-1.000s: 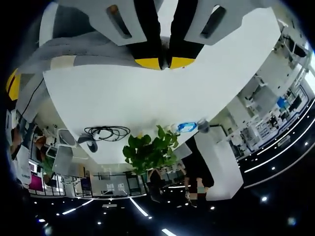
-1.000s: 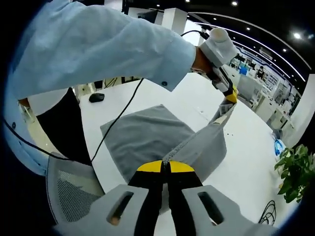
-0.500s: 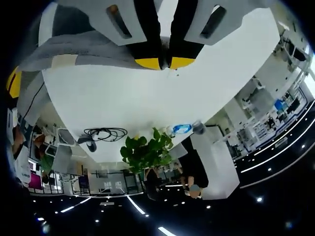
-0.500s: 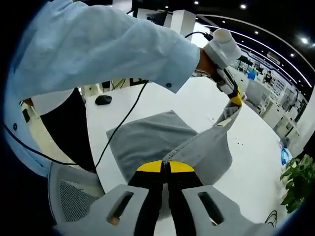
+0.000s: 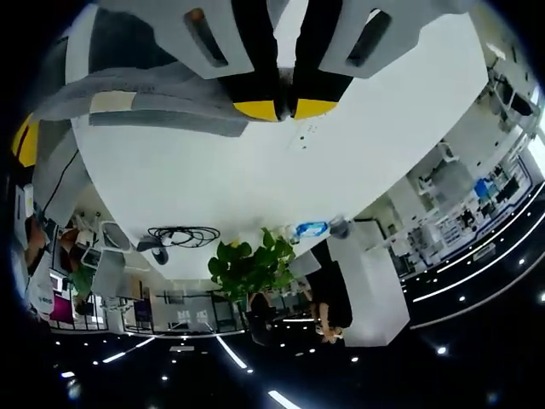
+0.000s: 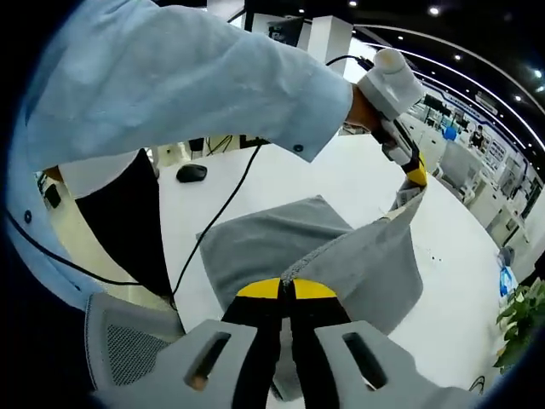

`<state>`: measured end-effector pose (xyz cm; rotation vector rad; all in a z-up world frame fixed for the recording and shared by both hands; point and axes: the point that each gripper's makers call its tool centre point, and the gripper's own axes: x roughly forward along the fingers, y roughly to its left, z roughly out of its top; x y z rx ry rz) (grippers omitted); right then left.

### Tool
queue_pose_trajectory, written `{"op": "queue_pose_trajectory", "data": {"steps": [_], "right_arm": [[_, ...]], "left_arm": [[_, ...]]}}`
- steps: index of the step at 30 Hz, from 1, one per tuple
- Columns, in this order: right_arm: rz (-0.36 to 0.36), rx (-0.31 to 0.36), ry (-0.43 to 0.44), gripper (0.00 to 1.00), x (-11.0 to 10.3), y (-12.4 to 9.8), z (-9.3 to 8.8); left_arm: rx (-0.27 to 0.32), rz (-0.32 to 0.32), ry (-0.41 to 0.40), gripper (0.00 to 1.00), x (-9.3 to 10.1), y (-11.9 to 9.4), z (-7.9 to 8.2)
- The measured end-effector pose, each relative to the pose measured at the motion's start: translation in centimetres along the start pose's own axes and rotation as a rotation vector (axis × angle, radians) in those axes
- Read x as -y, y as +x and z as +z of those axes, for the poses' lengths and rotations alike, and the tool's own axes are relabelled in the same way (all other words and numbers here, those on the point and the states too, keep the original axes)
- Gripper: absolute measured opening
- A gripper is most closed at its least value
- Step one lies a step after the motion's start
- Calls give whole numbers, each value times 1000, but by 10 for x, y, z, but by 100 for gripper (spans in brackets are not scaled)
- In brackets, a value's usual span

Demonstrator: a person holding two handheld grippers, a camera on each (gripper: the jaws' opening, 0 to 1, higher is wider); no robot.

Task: Fold the towel on the table until its edges align and the towel forms a compact rectangular stack.

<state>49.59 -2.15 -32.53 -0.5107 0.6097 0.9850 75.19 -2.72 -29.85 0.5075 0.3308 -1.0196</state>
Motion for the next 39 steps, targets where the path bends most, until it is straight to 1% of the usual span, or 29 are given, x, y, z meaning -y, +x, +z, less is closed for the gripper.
{"op": "queue_pose_trajectory", "data": {"steps": [6, 9, 10, 13, 15, 17, 19, 23, 27, 29, 31, 37, 38, 39], "right_arm": [[17, -7, -3, 1, -5, 14, 1], [25, -15, -2, 1, -5, 20, -1], [27, -14, -4, 1, -6, 22, -1], [39, -15, -7, 1, -10, 26, -1], [45, -10, -10, 1, -14, 27, 2], [53, -5, -15, 1, -18, 26, 7], [57, 6, -27, 1, -22, 24, 15], [64, 28, -47, 1, -26, 22, 29], [69, 42, -61, 1, -28, 24, 37], [74, 42, -66, 1, -29, 28, 38], [81, 36, -69, 1, -32, 33, 37], [106, -2, -78, 1, -39, 55, 24], [109, -7, -77, 1, -40, 57, 23], [114, -10, -77, 1, -42, 59, 21]], "left_arm": [[2, -7, -12, 5, 2, 1, -12], [-1, -10, -23, 5, 2, 3, -22], [-2, -10, -24, 5, -1, 4, -27], [-2, -11, -28, 5, 0, 2, -31], [5, -10, -20, 5, 2, -3, -26], [19, -12, -21, 5, -5, -12, -27], [28, -11, -15, 5, -10, -17, -22], [43, -2, 2, 5, -8, -26, -11], [53, 12, 9, 5, -13, -35, -13], [46, 19, 10, 5, -13, -38, -17], [39, 23, 2, 5, -15, -42, -24], [4, 22, -21, 5, -14, -43, -50], [0, 21, -23, 5, -11, -42, -51], [-9, 20, -20, 5, -9, -41, -55]]}}
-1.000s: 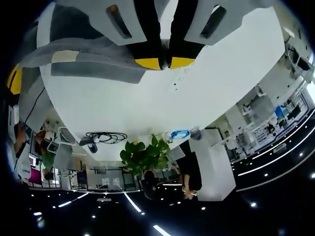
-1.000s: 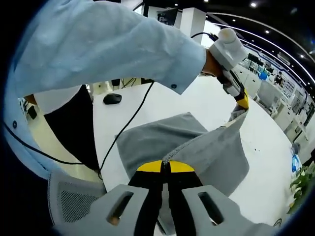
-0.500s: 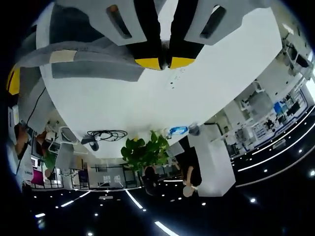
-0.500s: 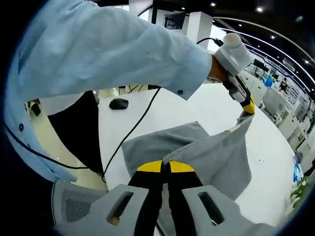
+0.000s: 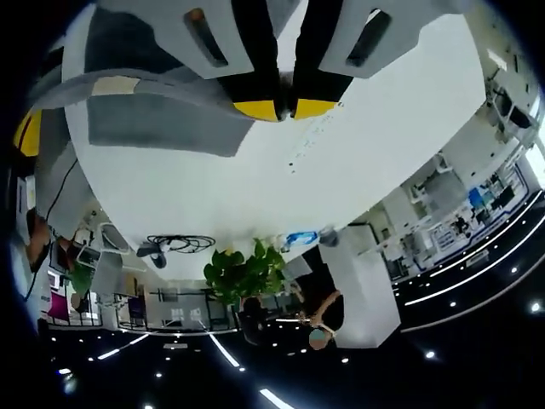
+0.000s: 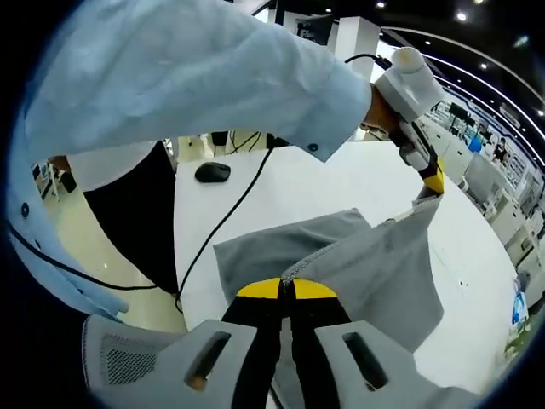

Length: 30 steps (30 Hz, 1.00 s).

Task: Fold the towel on the table until its edges align and the towel forms a compact rectangular stack.

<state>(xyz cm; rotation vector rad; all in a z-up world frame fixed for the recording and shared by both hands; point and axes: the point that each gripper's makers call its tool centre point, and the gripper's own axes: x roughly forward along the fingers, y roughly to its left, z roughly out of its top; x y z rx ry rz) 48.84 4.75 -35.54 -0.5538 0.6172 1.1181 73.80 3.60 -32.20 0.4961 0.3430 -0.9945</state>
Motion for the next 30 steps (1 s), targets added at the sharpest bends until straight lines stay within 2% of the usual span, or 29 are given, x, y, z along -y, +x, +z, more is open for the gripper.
{"op": "queue_pose_trajectory", "data": {"steps": [2, 6, 7, 13, 15, 20, 21, 24, 27, 30], "right_arm": [[6, -4, -3, 1, -2, 4, -1], [30, -7, -6, 1, -7, 17, 1], [37, -9, -14, 1, -9, 22, 3], [74, -13, -35, 1, -18, 44, 8], [84, -19, -44, 1, -21, 49, 7], [110, -37, -60, 1, -29, 67, 4], [117, -39, -61, 1, -31, 71, 4], [130, -50, -72, 1, -36, 78, 2], [144, -61, -78, 1, -40, 88, 0], [152, -68, -81, 1, -42, 93, -2]], "left_arm": [[-13, -5, 4, 5, 0, 1, -11], [-19, -11, 4, 5, 4, -3, -19], [-18, -10, 0, 5, -2, -5, -29], [-3, -15, -18, 5, -12, -10, -47], [-6, -18, -21, 5, -10, -10, -51], [-10, -12, -50, 5, -7, -13, -69], [-10, -12, -60, 4, -7, -15, -78], [-12, -11, -73, 4, -4, -14, -85], [-15, -11, -82, 4, -8, -16, -100], [-14, -8, -89, 4, -9, -17, -104]]}}
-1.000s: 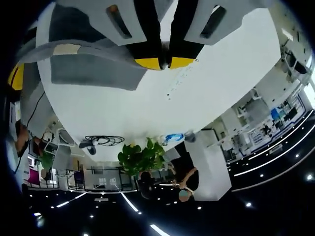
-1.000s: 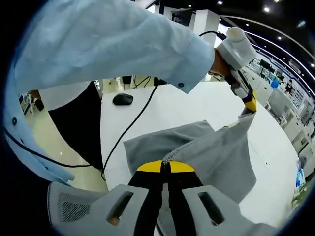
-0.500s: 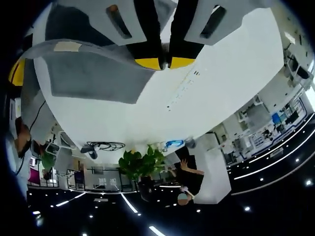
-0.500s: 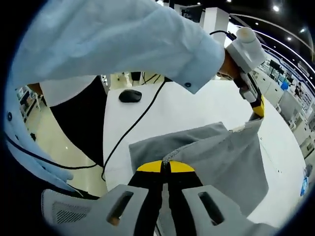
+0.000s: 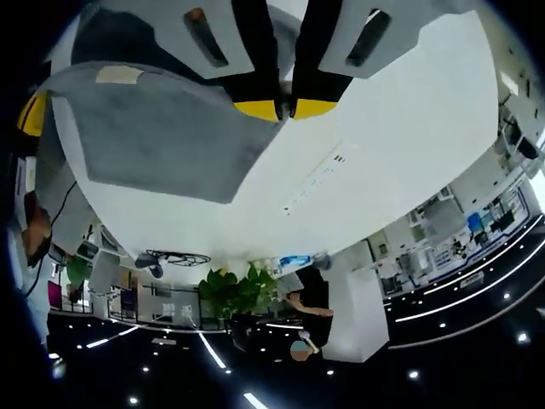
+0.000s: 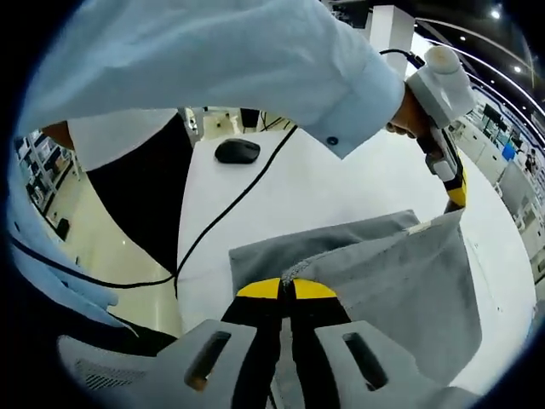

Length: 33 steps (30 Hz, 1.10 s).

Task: Fold the towel on the table until its edges align and the towel forms a compact rectangular stack.

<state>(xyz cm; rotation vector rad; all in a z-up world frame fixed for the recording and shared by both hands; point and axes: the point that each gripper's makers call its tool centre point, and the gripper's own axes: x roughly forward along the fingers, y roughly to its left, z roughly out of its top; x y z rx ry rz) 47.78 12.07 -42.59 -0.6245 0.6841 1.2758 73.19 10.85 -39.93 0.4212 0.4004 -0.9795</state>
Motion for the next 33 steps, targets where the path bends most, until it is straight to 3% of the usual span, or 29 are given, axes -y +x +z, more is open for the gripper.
{"op": "queue_pose_trajectory", "data": {"steps": [15, 33], "right_arm": [[37, -11, 21, 1, -3, 29, -6], [85, -33, 17, 1, -15, 58, -16]], "left_arm": [[-76, -8, 30, 2, -10, 9, -32], [-122, 16, -14, 2, -15, -2, -70]]}}
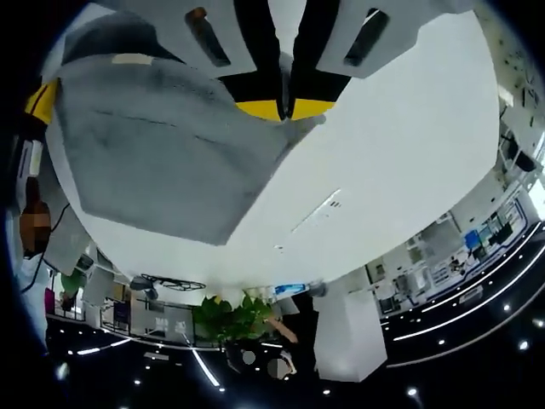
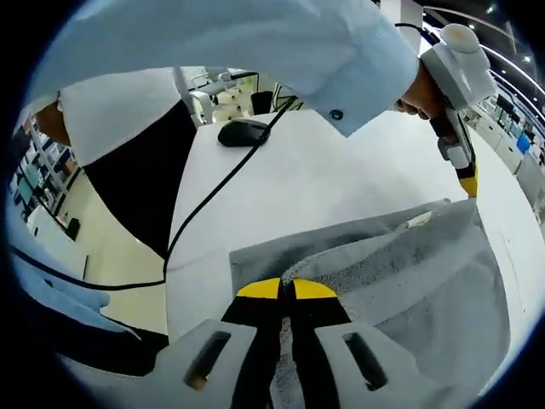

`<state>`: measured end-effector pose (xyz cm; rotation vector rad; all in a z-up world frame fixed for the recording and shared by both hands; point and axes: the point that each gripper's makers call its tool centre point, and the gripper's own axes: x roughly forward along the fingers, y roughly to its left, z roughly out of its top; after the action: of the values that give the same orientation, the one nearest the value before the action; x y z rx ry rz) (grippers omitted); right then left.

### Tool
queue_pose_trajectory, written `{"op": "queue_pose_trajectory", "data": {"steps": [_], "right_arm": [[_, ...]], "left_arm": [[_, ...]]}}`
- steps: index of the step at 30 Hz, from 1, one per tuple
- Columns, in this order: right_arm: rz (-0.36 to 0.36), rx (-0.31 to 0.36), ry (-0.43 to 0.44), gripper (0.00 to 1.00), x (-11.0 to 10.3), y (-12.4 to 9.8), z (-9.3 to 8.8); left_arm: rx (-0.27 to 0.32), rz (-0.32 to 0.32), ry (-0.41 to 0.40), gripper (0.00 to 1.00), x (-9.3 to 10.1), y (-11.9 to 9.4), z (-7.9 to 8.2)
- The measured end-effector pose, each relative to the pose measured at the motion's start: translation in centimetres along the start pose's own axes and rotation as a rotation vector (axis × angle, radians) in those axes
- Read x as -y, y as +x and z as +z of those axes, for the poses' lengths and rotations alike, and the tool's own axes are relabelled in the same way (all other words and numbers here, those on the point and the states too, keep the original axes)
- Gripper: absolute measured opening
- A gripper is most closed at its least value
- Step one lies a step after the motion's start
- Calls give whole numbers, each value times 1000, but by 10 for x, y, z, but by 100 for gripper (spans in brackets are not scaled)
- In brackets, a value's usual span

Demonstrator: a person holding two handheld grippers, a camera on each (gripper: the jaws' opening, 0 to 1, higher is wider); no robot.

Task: Fold the towel on the table until its edges align and the towel forms a compact rectangular stack.

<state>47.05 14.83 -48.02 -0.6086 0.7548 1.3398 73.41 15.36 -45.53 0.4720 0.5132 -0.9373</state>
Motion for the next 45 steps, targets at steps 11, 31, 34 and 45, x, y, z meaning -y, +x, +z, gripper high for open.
{"op": "queue_pose_trajectory", "data": {"steps": [11, 31, 34, 45], "right_arm": [[13, -14, -9, 1, -3, 11, -3], [40, -18, -13, 7, -13, 30, -5], [44, -9, -17, 10, -15, 32, -3], [85, 21, -30, 11, -34, 30, 11]], "left_arm": [[-21, 14, -27, 3, 4, -7, -15], [-24, 5, -55, 6, 16, -9, -26], [-24, 6, -60, 6, 16, -11, -28], [-20, 14, -75, 6, 17, -15, -33]]}}
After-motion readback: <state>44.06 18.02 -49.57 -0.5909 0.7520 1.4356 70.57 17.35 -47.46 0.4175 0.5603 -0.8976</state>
